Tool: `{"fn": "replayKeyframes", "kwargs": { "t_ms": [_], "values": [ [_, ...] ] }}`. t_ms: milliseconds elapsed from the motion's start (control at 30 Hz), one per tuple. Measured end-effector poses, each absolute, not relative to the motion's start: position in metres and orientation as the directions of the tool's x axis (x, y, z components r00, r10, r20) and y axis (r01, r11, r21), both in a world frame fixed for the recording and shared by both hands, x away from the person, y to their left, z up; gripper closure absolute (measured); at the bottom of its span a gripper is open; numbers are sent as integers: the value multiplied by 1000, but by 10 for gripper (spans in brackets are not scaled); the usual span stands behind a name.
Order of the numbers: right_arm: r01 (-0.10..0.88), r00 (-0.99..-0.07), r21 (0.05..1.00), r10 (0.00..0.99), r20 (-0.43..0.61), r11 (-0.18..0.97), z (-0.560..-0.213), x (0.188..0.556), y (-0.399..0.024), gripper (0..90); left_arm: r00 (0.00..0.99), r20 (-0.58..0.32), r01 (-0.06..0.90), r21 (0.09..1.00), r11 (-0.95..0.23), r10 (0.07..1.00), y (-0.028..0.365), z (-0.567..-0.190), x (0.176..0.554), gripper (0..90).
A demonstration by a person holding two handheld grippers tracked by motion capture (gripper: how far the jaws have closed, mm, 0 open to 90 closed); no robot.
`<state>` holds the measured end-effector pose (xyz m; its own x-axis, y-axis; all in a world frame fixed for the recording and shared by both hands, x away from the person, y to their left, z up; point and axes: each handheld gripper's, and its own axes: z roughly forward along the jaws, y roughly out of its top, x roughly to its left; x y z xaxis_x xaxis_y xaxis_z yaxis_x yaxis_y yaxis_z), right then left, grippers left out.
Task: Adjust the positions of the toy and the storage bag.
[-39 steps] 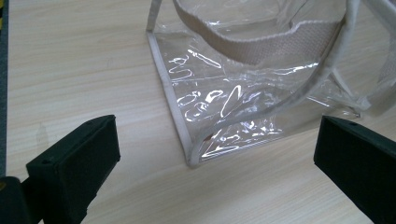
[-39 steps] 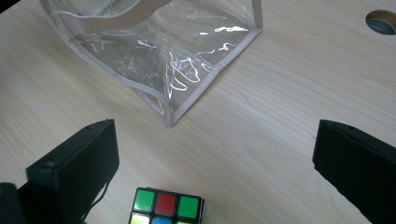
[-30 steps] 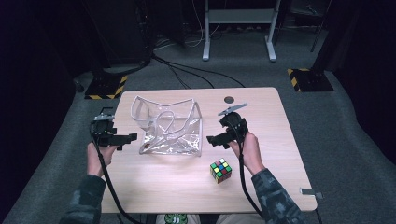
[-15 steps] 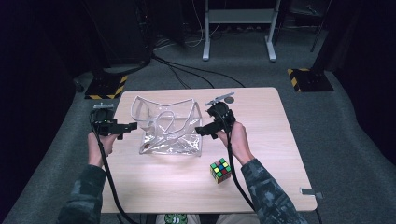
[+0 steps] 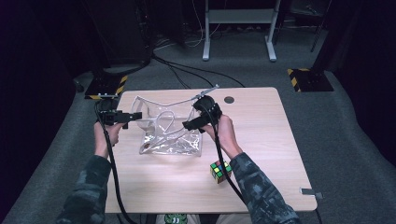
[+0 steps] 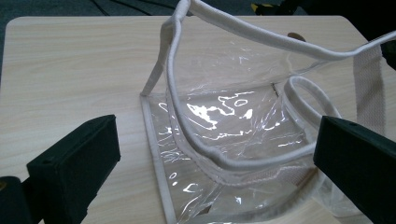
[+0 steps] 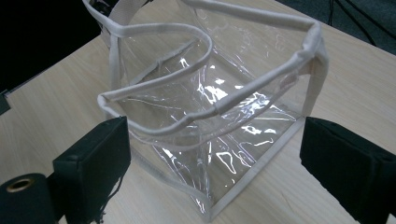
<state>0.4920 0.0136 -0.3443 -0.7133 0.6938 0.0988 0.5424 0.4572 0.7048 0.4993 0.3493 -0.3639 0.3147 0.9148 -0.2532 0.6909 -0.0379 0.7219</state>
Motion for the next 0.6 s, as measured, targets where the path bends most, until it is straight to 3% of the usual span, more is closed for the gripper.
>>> {"fn": "replayKeyframes", "kwargs": {
  "t_ms": [500, 600],
  "values": [
    [596, -664, 671, 740, 102, 441, -361, 511, 41, 137, 286, -257, 729, 683, -36, 923, 338, -376, 518, 3],
    [619, -658, 641, 745, 109, 453, -369, 515, 47, 167, 295, -256, 746, 663, -54, 921, 336, -383, 520, 42]
  ]
}}
